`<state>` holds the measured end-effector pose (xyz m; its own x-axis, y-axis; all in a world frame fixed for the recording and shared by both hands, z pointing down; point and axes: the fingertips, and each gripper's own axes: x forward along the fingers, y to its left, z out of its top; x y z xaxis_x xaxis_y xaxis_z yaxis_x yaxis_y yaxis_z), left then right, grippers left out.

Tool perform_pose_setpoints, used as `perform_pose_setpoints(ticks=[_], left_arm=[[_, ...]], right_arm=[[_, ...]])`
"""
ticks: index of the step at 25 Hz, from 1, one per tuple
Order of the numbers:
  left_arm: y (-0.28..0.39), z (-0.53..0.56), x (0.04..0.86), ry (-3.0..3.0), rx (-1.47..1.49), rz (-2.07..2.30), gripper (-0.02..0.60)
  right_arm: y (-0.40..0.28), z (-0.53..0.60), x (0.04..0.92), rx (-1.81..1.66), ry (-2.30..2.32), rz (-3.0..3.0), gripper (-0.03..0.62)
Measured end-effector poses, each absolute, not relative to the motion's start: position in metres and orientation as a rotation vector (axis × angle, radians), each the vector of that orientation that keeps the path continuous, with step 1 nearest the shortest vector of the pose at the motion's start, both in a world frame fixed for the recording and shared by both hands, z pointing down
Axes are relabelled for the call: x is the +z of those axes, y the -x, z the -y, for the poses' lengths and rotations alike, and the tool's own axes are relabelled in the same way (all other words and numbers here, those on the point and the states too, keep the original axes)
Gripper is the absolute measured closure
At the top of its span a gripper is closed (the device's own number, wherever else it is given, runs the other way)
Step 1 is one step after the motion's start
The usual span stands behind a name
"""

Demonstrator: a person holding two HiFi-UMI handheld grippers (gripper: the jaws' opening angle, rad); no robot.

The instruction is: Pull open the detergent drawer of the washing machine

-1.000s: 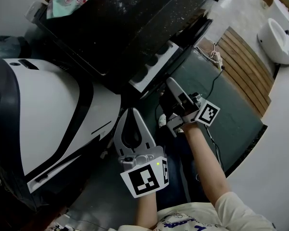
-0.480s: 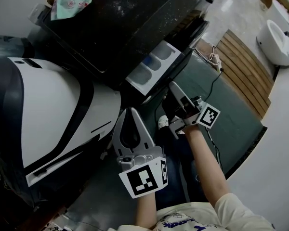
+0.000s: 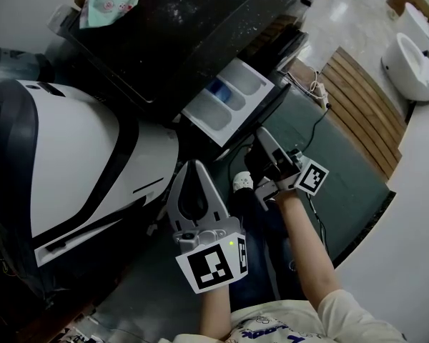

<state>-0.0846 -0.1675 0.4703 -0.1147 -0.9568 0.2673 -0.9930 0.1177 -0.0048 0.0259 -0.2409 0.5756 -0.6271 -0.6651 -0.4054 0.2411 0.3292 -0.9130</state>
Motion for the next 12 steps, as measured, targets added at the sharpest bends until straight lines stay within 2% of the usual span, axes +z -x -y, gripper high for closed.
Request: perform_pose_setpoints(ticks=[12], left_arm=[[0.068, 0.166, 0.467, -1.952, 0.266, 2.192, 0.568]], right_arm=[[-0.043, 0.227, 0.575, -1.421, 0.374, -1.786, 0.449]])
